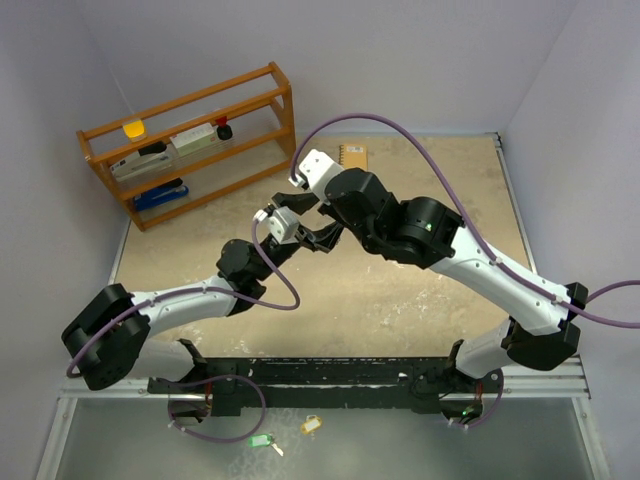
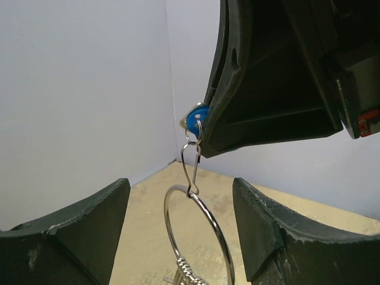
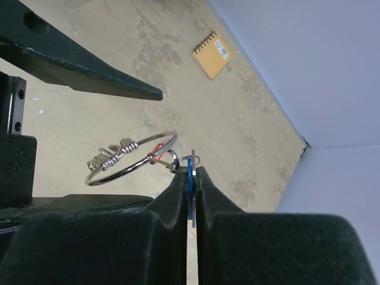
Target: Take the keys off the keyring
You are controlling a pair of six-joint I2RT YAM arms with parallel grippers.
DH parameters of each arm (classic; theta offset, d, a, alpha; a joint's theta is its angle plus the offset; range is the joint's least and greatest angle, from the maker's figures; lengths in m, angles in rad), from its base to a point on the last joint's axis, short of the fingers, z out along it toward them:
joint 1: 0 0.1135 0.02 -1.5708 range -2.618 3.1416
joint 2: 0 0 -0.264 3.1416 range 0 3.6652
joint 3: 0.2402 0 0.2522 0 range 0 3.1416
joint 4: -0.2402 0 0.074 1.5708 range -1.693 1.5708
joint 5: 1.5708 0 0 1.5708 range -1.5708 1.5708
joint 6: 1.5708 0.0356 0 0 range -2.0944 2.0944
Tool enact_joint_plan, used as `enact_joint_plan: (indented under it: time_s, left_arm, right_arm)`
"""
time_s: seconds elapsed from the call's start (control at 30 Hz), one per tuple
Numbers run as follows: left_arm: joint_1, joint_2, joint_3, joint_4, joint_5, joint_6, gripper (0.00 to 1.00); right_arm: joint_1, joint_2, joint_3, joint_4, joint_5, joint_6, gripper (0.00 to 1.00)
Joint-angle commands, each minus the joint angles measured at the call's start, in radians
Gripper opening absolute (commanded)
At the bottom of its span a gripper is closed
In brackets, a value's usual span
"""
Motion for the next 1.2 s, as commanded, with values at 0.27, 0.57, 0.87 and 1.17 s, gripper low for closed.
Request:
enact_joint_plan:
  time_s: [0.27, 0.57, 0.87, 1.17]
  left_arm:
    - [-0.025, 0.024, 0.041, 0.067, -0.072, 0.033, 0.68]
    - [-0.030, 0.041, 0.051, 0.095, -0.099, 0.029, 0.65]
    - [-0.035, 0.053, 0.053, 0.111, -0.103, 0.041, 0.50]
    - [-0.039, 0.055, 0.048, 0.112, -0.091, 0.062, 0.41]
  right_arm:
    - [0.012, -0.027, -0.009, 0.056, 0.008, 0.002, 0.00]
    - [0.014, -0.033, -0.019, 0.070, 0.008, -0.001, 0.00]
    - [0.015, -0.030, -0.020, 0.075, 0.006, -0.003, 0.00]
    - [0.015, -0.032, -0.031, 0.087, 0.008, -0.010, 0.00]
